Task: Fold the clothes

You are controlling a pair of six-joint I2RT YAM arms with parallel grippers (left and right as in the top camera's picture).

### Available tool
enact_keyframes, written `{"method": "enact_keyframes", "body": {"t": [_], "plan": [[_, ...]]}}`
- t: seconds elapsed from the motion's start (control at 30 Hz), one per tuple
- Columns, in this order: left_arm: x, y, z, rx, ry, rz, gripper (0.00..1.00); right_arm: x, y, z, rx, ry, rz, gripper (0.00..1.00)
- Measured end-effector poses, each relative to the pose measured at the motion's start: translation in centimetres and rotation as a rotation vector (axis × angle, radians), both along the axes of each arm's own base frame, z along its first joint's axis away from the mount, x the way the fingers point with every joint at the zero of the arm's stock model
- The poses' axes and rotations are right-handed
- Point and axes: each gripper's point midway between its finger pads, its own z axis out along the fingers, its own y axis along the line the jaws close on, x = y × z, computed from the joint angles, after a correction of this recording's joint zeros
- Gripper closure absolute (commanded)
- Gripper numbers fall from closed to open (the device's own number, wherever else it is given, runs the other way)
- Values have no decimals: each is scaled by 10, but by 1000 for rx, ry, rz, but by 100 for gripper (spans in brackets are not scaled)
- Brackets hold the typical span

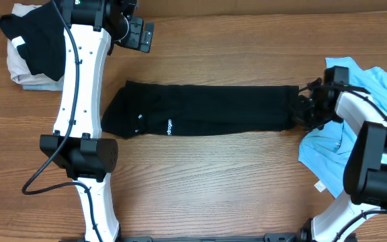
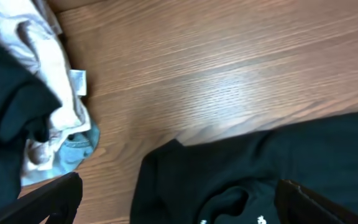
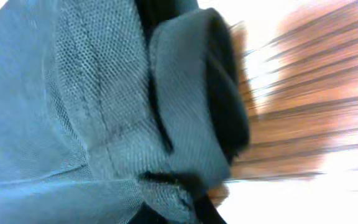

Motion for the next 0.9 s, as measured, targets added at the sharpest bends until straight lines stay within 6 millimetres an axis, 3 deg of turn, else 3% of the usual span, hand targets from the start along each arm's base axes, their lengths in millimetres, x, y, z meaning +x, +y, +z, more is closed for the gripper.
{"method": "enact_keyframes", "body": {"t": [0.1,0.2,0.27,0.33,0.43,0.53,0.73,0.77,0.9], "plan": [[2,7,1,38,-10,21,0,5,-29,19,6,4,-69,96],[3,14,2,68,-18,39,0,12,-74,53,-15,-25,-131,96],[3,15,2,77,-19,44,0,10,-88,66,-22,-25,-147,96],[4,17,3,83,-24,49,0,11,-96,76,-28,-32,-148,96],[6,21,3,83,-30,57,0,12,-88,84,-14,-39,-101,96],[7,25,4,81,-34,65,0,12,-64,84,0,-28,-21,96],[10,31,3,66,-35,76,0,18,29,84,14,-20,231,96],[10,32,0,65,-30,75,0,17,52,84,15,-20,292,95],[9,31,-22,64,17,72,0,12,104,83,-17,-19,420,85]]}}
